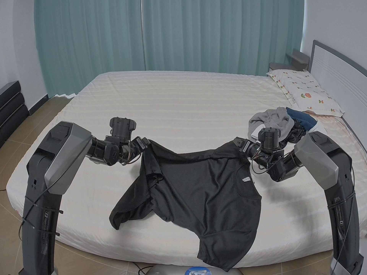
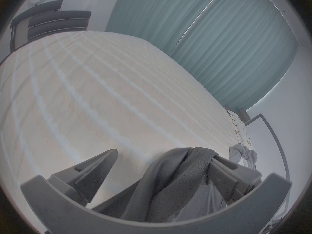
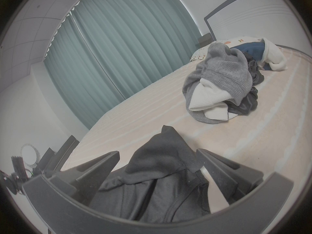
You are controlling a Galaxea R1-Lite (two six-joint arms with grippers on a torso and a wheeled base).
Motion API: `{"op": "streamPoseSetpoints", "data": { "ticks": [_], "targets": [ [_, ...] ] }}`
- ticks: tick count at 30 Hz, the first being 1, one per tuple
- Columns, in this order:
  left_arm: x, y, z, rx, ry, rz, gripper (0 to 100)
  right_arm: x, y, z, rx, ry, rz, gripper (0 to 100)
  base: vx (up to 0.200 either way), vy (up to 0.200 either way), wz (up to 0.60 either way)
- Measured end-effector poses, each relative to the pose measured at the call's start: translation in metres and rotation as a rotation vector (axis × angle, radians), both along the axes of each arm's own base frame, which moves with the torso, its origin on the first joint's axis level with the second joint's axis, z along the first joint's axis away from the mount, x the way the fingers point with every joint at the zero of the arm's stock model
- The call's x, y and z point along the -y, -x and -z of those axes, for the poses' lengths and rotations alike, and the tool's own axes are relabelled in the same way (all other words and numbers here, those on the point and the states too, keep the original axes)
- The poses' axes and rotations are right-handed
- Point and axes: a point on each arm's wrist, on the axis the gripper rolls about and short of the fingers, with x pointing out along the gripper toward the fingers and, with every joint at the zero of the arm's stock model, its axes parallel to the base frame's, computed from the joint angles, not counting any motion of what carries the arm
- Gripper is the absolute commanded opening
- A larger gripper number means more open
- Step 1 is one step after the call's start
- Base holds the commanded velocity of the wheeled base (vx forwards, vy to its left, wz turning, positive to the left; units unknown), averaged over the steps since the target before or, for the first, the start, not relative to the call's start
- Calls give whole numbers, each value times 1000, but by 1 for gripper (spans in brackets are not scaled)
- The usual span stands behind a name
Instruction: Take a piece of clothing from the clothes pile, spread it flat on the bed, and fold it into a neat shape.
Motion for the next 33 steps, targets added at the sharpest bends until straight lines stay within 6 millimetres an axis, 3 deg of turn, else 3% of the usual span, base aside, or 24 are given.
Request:
{"op": "streamPoseSetpoints", "data": {
  "ticks": [9, 25, 33],
  "targets": [
    [-14, -22, -38, 50, -136, 88, 100, 1, 10, 8, -43, 7, -11, 100, 0, 0, 0],
    [-64, -52, -9, 255, -494, 176, 100, -12, 31, 42, -114, 89, -71, 100, 0, 0, 0],
    [-69, -63, 1, 439, -567, 133, 100, -19, 37, 55, -138, 127, -91, 100, 0, 0, 0]
  ]
}}
